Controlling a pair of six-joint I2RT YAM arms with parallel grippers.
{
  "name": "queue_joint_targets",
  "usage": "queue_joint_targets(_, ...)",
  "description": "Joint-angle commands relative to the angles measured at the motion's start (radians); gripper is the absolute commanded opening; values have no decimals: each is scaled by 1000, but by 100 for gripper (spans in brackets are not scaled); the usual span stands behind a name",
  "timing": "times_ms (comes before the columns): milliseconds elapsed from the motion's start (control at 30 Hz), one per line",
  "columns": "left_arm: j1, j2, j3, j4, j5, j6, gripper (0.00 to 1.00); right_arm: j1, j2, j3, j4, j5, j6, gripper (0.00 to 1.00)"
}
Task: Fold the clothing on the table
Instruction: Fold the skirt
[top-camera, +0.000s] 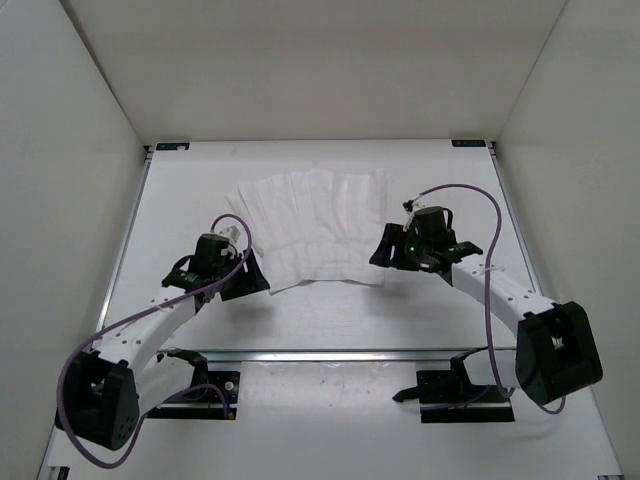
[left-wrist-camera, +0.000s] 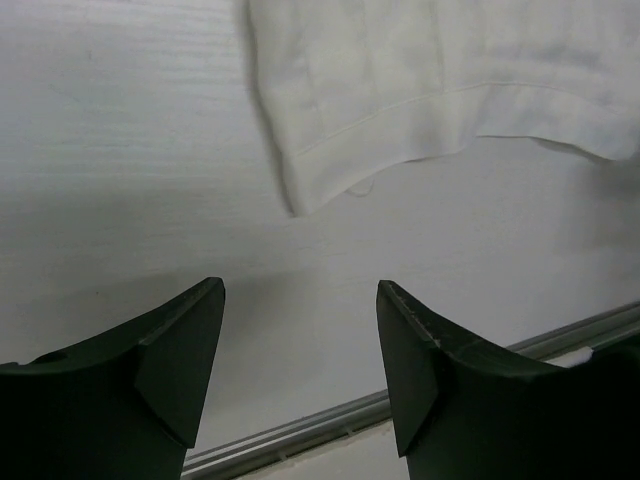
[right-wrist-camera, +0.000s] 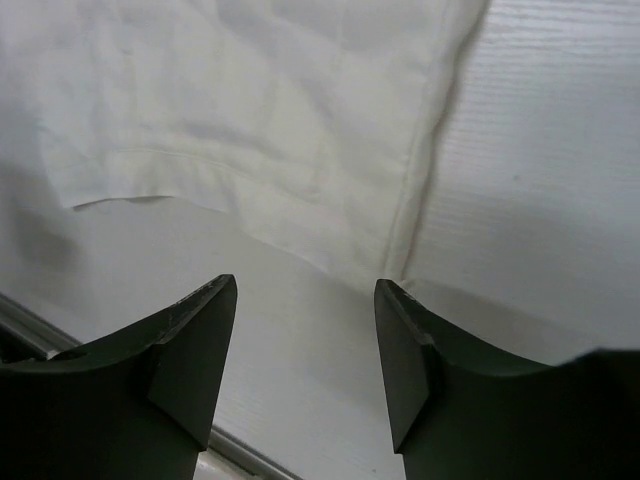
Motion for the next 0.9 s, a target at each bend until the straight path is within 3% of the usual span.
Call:
queue_joint_targets(0, -21, 52, -39, 78, -68, -34, 73, 6, 57, -27, 48, 55, -22, 55)
queue_joint_targets(367, -61, 219, -56, 296, -108, -120, 72, 1, 185, -27, 110, 92, -34, 49)
queue_joint_targets(567, -95, 322, -9, 332, -97, -122, 68, 5, 243, -28, 120, 78, -37, 34)
queue_joint_targets(633, -97, 345, -6, 351, -88, -123, 46, 8, 249, -14, 104, 74, -37, 9)
queue_joint_targets(667, -95, 354, -4, 352, -77, -119, 27, 19, 252, -8, 83, 69, -38, 0)
queue_joint_targets(733, -89, 339, 16, 333, -80, -106, 2, 20, 228, 10, 65, 69, -38, 0)
queue_joint_targets(867, -54, 235, 130, 213, -96, -60, 0, 25, 93, 68, -18, 71, -43, 0)
